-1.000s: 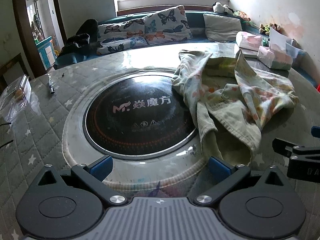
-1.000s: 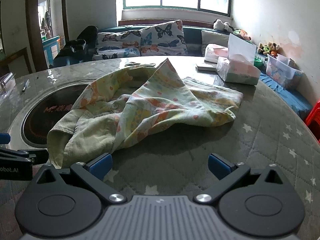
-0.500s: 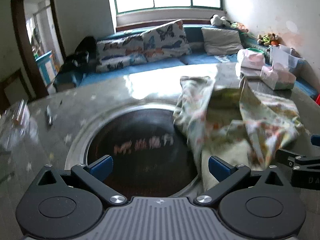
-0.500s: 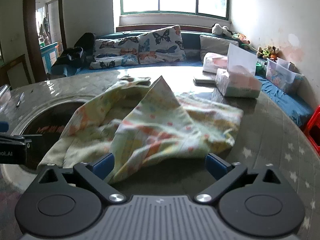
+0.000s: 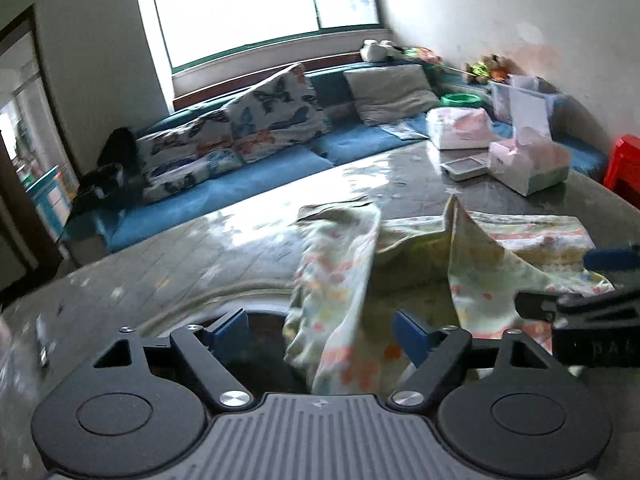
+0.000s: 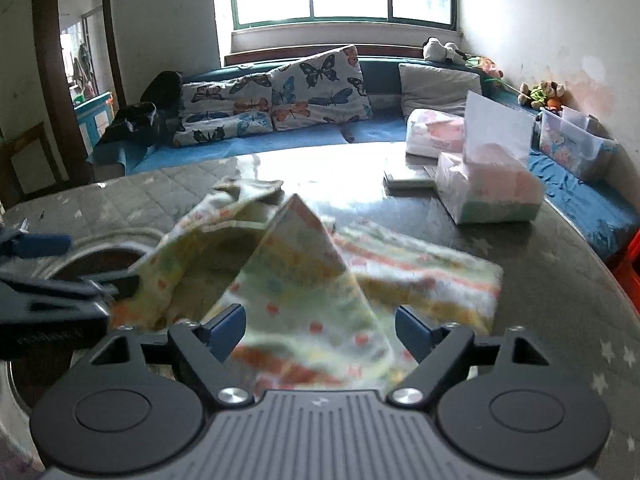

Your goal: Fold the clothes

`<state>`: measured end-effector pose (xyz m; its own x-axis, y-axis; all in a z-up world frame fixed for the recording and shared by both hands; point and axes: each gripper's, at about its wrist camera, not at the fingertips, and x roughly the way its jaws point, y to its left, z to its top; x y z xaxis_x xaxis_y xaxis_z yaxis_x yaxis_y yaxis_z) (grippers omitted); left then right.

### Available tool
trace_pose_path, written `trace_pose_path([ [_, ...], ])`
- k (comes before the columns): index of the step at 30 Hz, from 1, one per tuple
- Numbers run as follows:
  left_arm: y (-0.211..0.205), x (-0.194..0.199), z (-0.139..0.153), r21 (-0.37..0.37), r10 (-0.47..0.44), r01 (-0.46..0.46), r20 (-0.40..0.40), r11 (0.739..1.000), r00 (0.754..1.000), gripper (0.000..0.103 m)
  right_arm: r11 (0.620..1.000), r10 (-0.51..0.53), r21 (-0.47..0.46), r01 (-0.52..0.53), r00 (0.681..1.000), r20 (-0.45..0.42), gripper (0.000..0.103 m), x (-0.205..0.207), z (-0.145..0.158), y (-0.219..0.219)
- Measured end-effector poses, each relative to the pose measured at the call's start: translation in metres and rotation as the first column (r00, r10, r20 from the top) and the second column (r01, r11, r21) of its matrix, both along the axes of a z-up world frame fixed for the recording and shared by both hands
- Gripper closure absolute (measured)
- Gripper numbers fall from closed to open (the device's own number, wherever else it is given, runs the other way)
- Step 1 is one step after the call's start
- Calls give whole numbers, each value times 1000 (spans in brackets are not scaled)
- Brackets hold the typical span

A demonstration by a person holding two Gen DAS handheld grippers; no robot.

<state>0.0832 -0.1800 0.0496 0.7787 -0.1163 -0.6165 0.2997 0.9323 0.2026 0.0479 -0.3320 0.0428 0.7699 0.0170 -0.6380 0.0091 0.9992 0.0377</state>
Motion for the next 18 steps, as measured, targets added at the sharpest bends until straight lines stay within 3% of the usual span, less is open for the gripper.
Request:
trace_pose_path([
  [1,-3,4,-4,17,1,-1,-4,1000,1000,20,1000,2,-1,-2,1000,1,19,5,1,-1],
  [4,-5,17,-15,50,2,0,-31,999,1000,39,1000,12,-7,-12,1000,4,19,21,3,-4],
  [6,1,20,-20,37,-6,8,-57,999,998,56,1000,19,6,-19,1000,-12,19,28,1,-5],
  [8,9,20,-24,7,-18,18,-79,1000,997,86,999,38,22,-38,999,-24,19,27,-4,0],
  [9,14,19,-25,-10,-23,23,-89,1000,996,94,998,48,30,-47,998,-30,19,26,-7,3],
  [11,22,14,-26,-28,-26,24,-87,999,996,98,997,68,46,-67,997,-41,21,25,-12,8],
  [18,57,-15,-16,-109,39,-45,-59,993,998,101,991,131,32,-130,990,-53,29,7,-19,33],
])
